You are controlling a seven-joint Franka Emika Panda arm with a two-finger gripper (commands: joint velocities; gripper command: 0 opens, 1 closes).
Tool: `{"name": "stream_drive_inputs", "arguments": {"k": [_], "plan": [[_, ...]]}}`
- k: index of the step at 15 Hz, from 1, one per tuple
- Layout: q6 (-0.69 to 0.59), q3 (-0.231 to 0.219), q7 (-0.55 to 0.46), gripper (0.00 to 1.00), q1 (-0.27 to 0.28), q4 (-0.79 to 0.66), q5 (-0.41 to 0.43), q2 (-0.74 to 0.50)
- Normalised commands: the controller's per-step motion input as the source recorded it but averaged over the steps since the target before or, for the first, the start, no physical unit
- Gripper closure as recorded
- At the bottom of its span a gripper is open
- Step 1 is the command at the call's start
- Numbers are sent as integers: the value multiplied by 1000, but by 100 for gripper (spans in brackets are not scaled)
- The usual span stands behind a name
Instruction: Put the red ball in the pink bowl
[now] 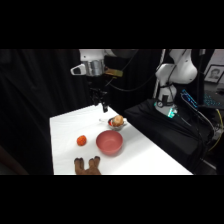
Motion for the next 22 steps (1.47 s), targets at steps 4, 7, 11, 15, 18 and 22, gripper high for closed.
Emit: {"name": "stream_drive_inputs", "arguments": {"k": [4, 7, 11, 15, 18, 22], "plan": [[20, 18, 12, 0, -32, 29, -4, 20], [75, -6, 56, 0, -49, 144, -29, 128], [143, -23, 88, 0, -65, 266, -8, 260], [143, -19, 87, 0, -64, 368, 28, 327], [96, -19, 71, 0, -64, 444, 27, 368], [22, -11, 45, 0, -69, 483, 41, 379]]}}
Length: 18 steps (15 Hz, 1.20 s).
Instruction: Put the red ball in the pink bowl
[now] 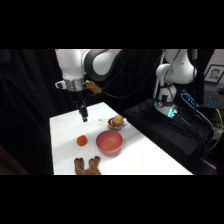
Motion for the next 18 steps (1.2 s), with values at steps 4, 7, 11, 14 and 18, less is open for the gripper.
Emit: {"name": "stream_drive_inputs", "arguments": {"k": [4, 7, 11, 14, 18], "plan": [[27, 25, 8, 0, -73, 419, 103, 342], [47, 48, 0, 0, -78, 361, 125, 306], [88, 48, 26, 0, -65, 293, 94, 272], [117, 49, 51, 0, -55, 236, 78, 234], [136, 55, 51, 0, -52, 198, 79, 198]]}}
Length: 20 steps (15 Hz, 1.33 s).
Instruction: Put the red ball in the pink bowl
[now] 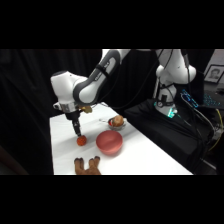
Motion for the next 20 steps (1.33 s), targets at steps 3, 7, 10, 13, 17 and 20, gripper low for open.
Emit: {"name": "stream_drive_inputs", "arguments": {"k": [3, 7, 10, 13, 17, 20], "plan": [[114, 60, 48, 0, -45, 193, 84, 186], [95, 50, 42, 0, -35, 189, 66, 176], [83, 29, 61, 0, -23, 191, 48, 167], [69, 23, 58, 0, -26, 195, 49, 155], [61, 8, 54, 25, -31, 206, 42, 151], [22, -8, 72, 37, -16, 206, 23, 130]]}}
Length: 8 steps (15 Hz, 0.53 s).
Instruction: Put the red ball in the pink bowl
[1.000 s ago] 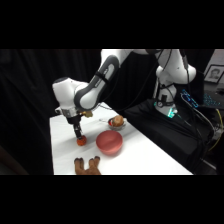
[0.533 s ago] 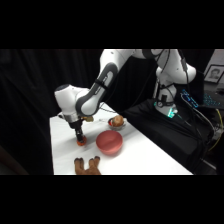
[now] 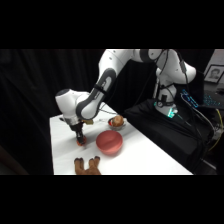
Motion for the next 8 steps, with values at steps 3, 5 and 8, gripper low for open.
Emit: {"name": "stream_drive_inputs", "arguments": {"k": [3, 5, 8], "plan": [[-12, -8, 59, 65, -17, 194, 17, 103], [-50, -13, 60, 81, -15, 159, 14, 60], [-90, -26, 50, 97, -3, 92, -10, -17]]}}
